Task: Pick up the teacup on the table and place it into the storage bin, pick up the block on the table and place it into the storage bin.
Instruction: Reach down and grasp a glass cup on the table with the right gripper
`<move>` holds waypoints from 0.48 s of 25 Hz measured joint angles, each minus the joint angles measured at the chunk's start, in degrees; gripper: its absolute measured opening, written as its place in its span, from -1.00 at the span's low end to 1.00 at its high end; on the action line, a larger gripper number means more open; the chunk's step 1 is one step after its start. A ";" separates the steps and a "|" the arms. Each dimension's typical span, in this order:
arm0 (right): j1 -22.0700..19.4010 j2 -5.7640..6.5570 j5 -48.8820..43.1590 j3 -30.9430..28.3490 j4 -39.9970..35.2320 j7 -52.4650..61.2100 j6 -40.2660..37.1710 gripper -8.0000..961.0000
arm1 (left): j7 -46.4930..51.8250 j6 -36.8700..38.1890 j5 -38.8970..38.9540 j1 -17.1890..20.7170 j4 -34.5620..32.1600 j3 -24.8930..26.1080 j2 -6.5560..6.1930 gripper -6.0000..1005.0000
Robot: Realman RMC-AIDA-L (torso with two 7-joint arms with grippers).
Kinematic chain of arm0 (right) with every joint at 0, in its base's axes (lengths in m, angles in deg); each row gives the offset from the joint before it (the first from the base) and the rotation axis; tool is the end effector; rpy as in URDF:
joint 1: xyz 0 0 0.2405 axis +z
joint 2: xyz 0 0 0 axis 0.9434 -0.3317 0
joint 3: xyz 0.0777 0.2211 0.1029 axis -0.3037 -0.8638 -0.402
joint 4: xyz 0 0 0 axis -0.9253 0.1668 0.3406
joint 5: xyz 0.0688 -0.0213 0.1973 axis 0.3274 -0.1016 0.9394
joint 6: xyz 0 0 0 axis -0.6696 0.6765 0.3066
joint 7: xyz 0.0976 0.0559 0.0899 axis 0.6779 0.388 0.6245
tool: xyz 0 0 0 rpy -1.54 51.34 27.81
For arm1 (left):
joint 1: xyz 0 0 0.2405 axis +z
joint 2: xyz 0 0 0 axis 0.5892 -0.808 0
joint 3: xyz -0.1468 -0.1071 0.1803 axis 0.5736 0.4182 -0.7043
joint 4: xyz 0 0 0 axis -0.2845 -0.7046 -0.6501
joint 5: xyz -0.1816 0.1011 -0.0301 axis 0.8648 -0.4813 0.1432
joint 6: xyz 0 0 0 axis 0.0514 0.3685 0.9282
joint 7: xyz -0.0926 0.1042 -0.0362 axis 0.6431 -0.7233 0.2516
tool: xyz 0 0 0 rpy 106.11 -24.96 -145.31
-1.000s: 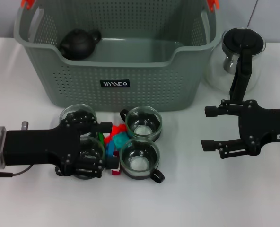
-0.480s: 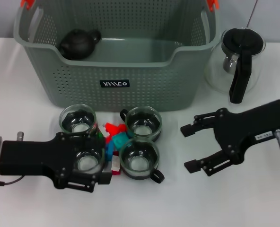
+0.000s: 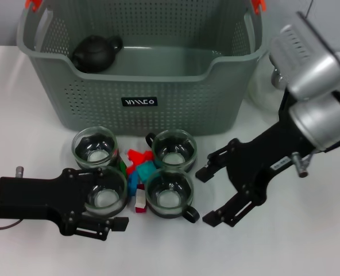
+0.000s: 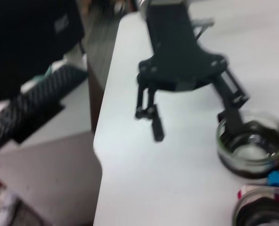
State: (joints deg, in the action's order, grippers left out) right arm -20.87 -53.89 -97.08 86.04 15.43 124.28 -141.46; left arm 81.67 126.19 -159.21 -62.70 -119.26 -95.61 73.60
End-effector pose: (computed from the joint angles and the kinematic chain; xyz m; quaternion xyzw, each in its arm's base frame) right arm 0.1318 0.3470 -0.0322 0.9927 -0.0465 0.0260 0.1082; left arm -0.2908 0.2707 0.0134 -0.9584 -0.1866 -0.2120 0.0398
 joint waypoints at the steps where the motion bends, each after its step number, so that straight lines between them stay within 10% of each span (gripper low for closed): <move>1: 0.70 -0.07 -0.17 1.73 -0.18 1.06 0.59 0.93 | 0.00 -0.23 -0.01 0.10 -0.01 0.22 0.00 0.86; 12: 3.81 -0.65 1.52 14.44 -0.28 4.00 9.32 0.92 | 0.28 -0.86 -0.04 0.58 -0.02 0.66 0.09 0.86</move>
State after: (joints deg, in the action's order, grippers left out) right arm -17.06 -54.54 -95.56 100.48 15.15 128.28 -132.15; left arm 81.95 125.33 -159.25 -62.12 -119.28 -94.95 73.69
